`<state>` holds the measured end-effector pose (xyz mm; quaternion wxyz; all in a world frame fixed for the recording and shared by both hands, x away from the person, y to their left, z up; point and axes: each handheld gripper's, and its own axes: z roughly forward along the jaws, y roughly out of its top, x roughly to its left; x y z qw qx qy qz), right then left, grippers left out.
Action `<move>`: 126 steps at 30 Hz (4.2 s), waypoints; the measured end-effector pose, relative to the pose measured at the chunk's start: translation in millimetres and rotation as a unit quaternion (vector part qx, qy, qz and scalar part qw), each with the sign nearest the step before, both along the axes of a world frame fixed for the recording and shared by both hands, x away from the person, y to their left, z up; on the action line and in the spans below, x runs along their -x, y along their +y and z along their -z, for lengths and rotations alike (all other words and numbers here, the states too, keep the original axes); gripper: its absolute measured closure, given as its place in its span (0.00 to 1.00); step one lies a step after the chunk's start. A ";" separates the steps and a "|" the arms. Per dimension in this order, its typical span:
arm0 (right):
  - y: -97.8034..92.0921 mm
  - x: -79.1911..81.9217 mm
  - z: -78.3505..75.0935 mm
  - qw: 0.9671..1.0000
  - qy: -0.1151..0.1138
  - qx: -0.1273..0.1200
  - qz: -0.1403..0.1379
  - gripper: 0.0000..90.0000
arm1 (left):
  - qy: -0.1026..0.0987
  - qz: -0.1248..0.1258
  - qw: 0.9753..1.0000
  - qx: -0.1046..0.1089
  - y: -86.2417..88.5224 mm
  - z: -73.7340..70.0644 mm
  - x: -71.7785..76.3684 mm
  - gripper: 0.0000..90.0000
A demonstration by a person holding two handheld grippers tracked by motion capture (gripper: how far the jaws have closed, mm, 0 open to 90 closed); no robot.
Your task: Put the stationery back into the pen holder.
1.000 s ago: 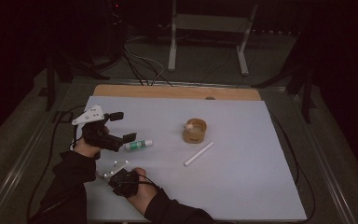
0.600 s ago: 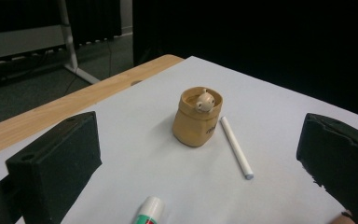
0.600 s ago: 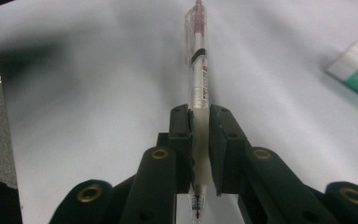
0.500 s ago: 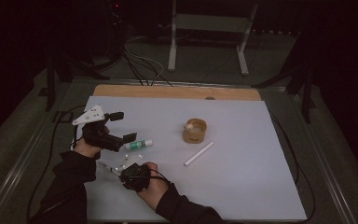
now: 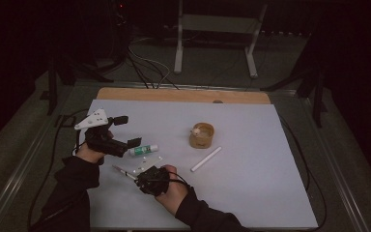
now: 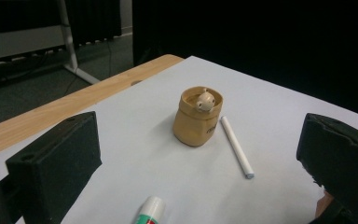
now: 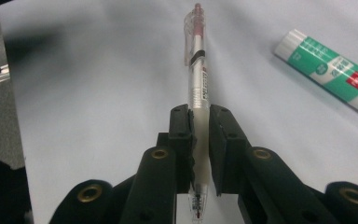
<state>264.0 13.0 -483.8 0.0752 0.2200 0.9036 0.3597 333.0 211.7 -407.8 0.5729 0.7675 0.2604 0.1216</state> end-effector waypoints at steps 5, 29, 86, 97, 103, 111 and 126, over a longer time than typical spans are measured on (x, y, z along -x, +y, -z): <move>-11.5 1.1 -5.4 1.000 -0.003 -0.002 0.000 0.89 | -0.002 0.004 1.000 -0.005 -1.1 0.9 0.0 0.00; -83.5 -10.0 -20.5 0.999 0.021 -0.004 0.031 0.89 | -0.004 0.058 0.998 -0.027 -17.7 -0.1 8.8 0.00; -124.2 -23.8 -40.1 0.996 0.054 -0.020 0.061 0.89 | -0.155 0.108 0.949 -0.254 -89.2 42.7 80.5 0.05; -122.5 -24.9 -40.9 0.996 0.064 -0.021 0.061 0.89 | -0.247 0.082 0.900 -0.349 -103.7 59.8 87.7 0.24; -121.1 -25.0 -41.3 0.995 0.069 -0.022 0.062 0.89 | -0.294 0.063 0.876 -0.378 -106.9 67.0 86.8 0.39; -117.9 -26.0 -42.4 0.995 0.071 -0.024 0.062 0.89 | -0.334 0.056 0.841 -0.421 -114.7 73.3 88.8 0.54; -115.5 -27.9 -41.7 0.995 0.078 -0.022 0.066 0.89 | -0.374 0.042 0.796 -0.473 -129.9 90.1 88.9 0.79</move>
